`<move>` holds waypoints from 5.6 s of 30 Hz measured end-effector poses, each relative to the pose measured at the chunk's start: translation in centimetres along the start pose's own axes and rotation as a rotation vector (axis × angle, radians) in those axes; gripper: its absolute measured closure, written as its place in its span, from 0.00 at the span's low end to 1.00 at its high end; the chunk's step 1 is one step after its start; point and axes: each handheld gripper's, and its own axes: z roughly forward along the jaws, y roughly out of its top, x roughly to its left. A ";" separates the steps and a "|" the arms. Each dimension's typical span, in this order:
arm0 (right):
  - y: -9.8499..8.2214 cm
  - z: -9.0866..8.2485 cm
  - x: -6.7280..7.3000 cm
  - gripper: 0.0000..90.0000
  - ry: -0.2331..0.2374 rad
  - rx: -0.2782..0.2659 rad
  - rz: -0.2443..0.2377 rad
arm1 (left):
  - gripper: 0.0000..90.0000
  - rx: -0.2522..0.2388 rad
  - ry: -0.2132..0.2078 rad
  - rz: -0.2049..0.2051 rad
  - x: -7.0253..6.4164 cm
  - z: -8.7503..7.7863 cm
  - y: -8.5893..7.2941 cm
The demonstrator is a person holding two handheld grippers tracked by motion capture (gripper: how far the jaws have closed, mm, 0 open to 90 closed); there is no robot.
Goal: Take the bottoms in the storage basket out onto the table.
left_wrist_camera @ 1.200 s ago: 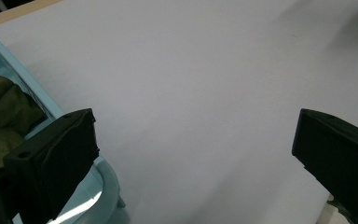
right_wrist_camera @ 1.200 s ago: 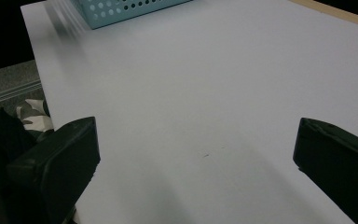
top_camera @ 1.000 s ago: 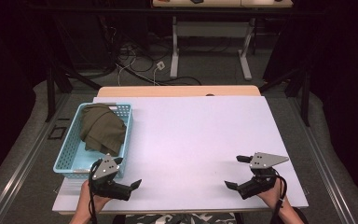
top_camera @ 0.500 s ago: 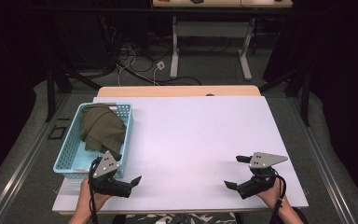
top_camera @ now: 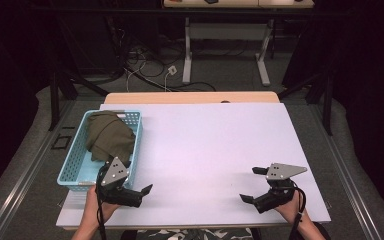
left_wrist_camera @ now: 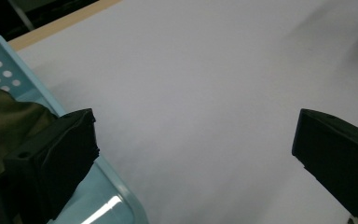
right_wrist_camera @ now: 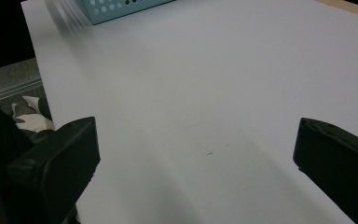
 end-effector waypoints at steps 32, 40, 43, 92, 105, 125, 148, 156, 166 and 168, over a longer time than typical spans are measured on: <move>0.0 0.2 0.1 0.00 0.012 0.014 0.001 | 0.00 0.021 0.029 -0.055 3.5 0.5 2.0; 0.0 0.3 0.1 0.00 0.012 0.016 -0.001 | 0.00 0.023 0.039 -0.051 4.4 0.7 2.9; 0.0 0.2 0.1 0.00 0.011 0.020 -0.003 | 0.00 0.028 0.049 -0.052 5.1 0.8 3.4; -0.1 0.1 0.3 0.01 0.004 0.023 -0.009 | 0.00 0.102 0.142 -0.168 12.8 3.3 4.6; -0.1 0.1 0.2 0.01 0.002 0.024 -0.004 | 0.00 0.142 0.212 -0.171 14.7 3.6 4.4; -0.1 0.1 0.1 0.01 0.004 0.022 -0.002 | 0.00 0.278 0.314 -0.188 17.7 4.5 3.3; -0.1 0.3 0.1 0.01 0.013 0.027 -0.003 | 0.00 0.378 0.271 -0.273 20.0 6.3 1.3; 0.0 0.2 0.2 0.01 0.010 0.023 -0.004 | 0.00 0.424 0.272 -0.232 20.3 7.2 1.2; 0.0 0.3 0.2 0.01 0.009 0.023 -0.004 | 0.07 0.463 0.275 -0.237 19.9 8.2 0.9; 0.0 0.3 0.2 0.01 0.011 0.026 -0.003 | 0.10 0.466 0.280 -0.236 19.9 8.3 1.0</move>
